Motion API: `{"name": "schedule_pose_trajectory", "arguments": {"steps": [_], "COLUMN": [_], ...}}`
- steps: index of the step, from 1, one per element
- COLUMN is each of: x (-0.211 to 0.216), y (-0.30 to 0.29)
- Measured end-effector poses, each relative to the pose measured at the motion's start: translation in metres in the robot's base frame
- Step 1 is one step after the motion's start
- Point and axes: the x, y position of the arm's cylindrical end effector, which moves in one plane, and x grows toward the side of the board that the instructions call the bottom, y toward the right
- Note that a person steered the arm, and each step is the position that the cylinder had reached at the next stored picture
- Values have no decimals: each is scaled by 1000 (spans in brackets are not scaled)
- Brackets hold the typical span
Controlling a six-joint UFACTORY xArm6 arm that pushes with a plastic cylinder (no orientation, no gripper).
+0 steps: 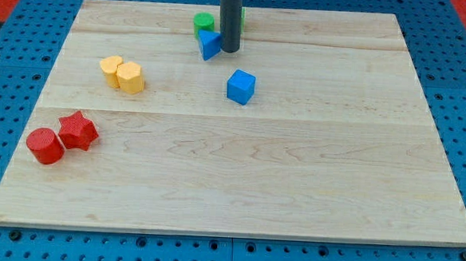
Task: Push the blue cube down a bit
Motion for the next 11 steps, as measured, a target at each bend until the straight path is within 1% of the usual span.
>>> {"name": "schedule_pose_trajectory", "arguments": {"steps": [1,2,3,4,5,6,8,9,10,11], "x": [40,40,22,23,30,57,67,81,84,76], "y": [-3,-3,6,8,8,7,7,7,7,14]}}
